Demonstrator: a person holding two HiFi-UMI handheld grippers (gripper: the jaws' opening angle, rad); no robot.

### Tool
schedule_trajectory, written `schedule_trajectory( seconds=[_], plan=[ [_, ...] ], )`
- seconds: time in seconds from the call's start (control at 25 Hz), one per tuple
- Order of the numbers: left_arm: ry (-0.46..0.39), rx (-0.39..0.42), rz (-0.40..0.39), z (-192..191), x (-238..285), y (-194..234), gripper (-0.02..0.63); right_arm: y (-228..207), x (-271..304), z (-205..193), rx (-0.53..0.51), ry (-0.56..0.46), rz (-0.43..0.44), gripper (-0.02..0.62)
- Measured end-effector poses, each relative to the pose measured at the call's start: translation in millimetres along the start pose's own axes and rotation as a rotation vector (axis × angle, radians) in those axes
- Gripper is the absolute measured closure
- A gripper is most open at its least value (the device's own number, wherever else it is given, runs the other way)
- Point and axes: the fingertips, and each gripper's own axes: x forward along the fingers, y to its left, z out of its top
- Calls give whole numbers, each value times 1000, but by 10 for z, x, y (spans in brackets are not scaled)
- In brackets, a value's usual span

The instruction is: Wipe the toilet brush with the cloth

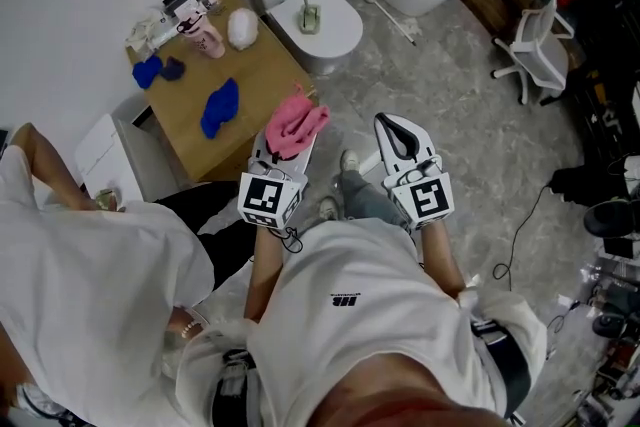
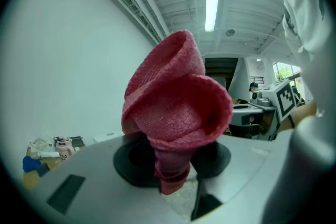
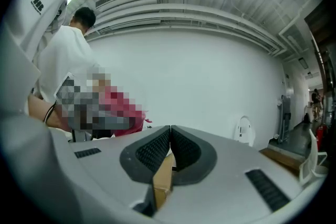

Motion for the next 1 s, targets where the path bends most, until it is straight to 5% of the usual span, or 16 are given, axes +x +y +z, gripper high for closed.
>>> schedule_trajectory(
  seconds=[1.0],
  plan=[
    [43,-1,98,75,1862,650,463,-1771,1235,-328,15,16,99,598]
  ],
)
